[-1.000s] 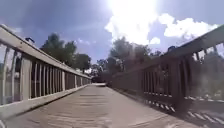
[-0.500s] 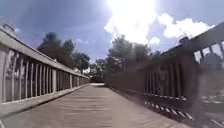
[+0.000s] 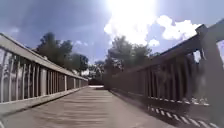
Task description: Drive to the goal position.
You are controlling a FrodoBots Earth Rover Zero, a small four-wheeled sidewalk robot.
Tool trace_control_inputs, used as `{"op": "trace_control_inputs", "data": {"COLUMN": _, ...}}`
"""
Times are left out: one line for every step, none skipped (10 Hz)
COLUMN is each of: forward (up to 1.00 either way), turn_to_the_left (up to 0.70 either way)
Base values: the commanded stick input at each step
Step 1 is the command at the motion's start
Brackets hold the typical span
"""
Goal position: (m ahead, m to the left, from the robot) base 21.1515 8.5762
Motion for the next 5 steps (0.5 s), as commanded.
{"op": "trace_control_inputs", "data": {"forward": 0.85, "turn_to_the_left": 0.34}}
{"op": "trace_control_inputs", "data": {"forward": 0.85, "turn_to_the_left": 0.34}}
{"op": "trace_control_inputs", "data": {"forward": 0.85, "turn_to_the_left": 0.34}}
{"op": "trace_control_inputs", "data": {"forward": 0.85, "turn_to_the_left": 0.34}}
{"op": "trace_control_inputs", "data": {"forward": 0.85, "turn_to_the_left": 0.22}}
